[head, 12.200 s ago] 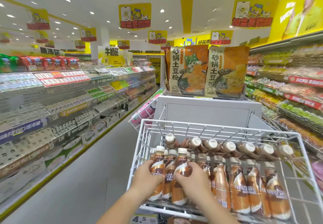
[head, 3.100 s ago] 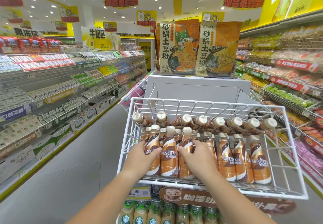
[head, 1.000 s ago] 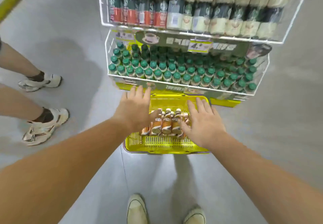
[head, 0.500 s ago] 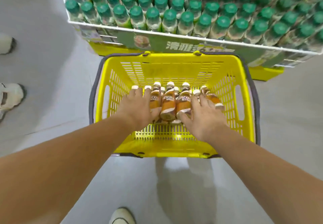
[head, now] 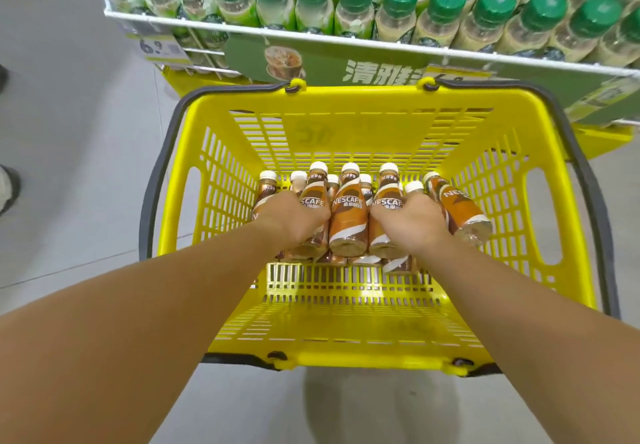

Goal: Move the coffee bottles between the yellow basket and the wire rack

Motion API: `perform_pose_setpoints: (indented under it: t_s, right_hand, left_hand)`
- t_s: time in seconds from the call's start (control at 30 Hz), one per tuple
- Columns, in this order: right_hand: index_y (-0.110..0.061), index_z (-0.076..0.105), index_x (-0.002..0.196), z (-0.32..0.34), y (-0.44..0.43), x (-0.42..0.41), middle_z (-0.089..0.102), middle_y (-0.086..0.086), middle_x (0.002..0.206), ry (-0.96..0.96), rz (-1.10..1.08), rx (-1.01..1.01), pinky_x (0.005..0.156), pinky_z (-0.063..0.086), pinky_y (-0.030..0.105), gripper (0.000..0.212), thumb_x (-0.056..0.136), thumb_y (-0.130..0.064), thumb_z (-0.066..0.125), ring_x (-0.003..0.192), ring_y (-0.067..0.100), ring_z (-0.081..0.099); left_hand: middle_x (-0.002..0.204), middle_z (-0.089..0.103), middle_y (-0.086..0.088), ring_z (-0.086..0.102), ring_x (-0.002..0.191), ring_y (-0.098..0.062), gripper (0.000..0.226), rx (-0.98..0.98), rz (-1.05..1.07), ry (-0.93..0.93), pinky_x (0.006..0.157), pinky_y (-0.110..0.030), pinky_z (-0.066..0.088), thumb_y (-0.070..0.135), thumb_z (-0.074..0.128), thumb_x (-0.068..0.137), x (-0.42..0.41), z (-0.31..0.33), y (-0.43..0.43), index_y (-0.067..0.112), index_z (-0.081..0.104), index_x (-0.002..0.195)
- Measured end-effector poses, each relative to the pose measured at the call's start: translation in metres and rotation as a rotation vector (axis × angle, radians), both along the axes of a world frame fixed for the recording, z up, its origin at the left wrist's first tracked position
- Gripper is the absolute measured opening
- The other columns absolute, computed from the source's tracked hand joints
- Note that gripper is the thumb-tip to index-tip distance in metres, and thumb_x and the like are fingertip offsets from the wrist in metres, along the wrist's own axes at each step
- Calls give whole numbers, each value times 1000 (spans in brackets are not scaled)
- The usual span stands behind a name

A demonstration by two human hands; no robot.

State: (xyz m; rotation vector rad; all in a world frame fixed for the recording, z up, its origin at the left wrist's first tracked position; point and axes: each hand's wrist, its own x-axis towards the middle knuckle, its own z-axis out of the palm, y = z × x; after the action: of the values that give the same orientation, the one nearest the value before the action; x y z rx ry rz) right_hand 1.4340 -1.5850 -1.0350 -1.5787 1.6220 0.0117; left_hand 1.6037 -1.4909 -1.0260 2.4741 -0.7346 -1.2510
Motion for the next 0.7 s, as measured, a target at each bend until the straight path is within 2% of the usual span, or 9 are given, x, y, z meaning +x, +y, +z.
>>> perform_pose_setpoints:
  t_s: [0.1,0.2,0.27,0.37,0.47,0.53,0.57,0.63,0.7]
  right_hand:
    - [-14,63,79,15,2,-4,65,5,74,-5,25,-6,49,36,26,27,79,-40,70,64,18,59]
    - [-13,67,87,45,1,-5,67,3,76,-20,28,-8,49,35,26,28,78,-39,71,64,15,60]
    - [-15,66,88,70,0,-8,65,-2,72,-37,36,-30,47,33,25,26,78,-39,72,60,8,56]
    - [-22,62,84,115,2,-12,63,-7,73,-69,61,-83,46,33,24,23,78,-39,74,62,4,56]
    - [-24,57,74,169,8,-18,66,-8,70,-133,75,-129,44,35,22,22,76,-34,77,57,0,58]
    - [-22,61,79,209,12,-22,69,-2,76,-191,74,-147,50,43,24,17,76,-29,76,63,4,62]
    - [-21,63,84,230,15,-24,69,1,82,-217,70,-154,57,47,27,16,76,-28,75,70,10,64]
    - [-24,64,93,273,19,-30,67,2,93,-260,58,-174,66,45,31,18,77,-28,73,81,17,64]
    - [-33,61,97,321,24,-35,62,-4,100,-313,50,-205,69,43,29,23,77,-28,73,85,12,62]
  left_hand:
    - [80,73,-10,70,79,-28,50,-6,7,-22,71,-39,58,58,68,81,-1,13,2,8,70,81]
    - [74,68,-5,63,68,-17,42,-39,20,-58,53,-27,44,56,71,79,-1,37,2,14,65,74]
    - [72,67,-3,63,64,-14,38,-65,28,-74,50,-27,44,52,72,78,-1,61,2,15,67,73]
    - [73,69,-5,66,67,-20,34,-119,38,-73,58,-33,53,48,71,77,-1,104,4,14,69,75]
    - [65,65,2,59,56,-8,30,-177,28,-96,43,-23,39,47,72,78,-4,155,8,17,66,74]
    - [60,63,4,58,46,-3,27,-244,47,-75,35,-12,34,42,75,78,-7,193,12,17,67,73]
    - [59,65,3,60,45,-2,25,-281,62,-54,35,-12,37,40,76,79,-9,214,14,17,68,74]
    - [64,70,1,65,52,-5,25,-335,55,-43,45,-24,51,42,76,77,-12,260,19,18,70,77]
    - [68,71,1,66,58,-11,24,-404,47,-59,52,-29,54,43,78,76,-14,307,24,20,70,78]
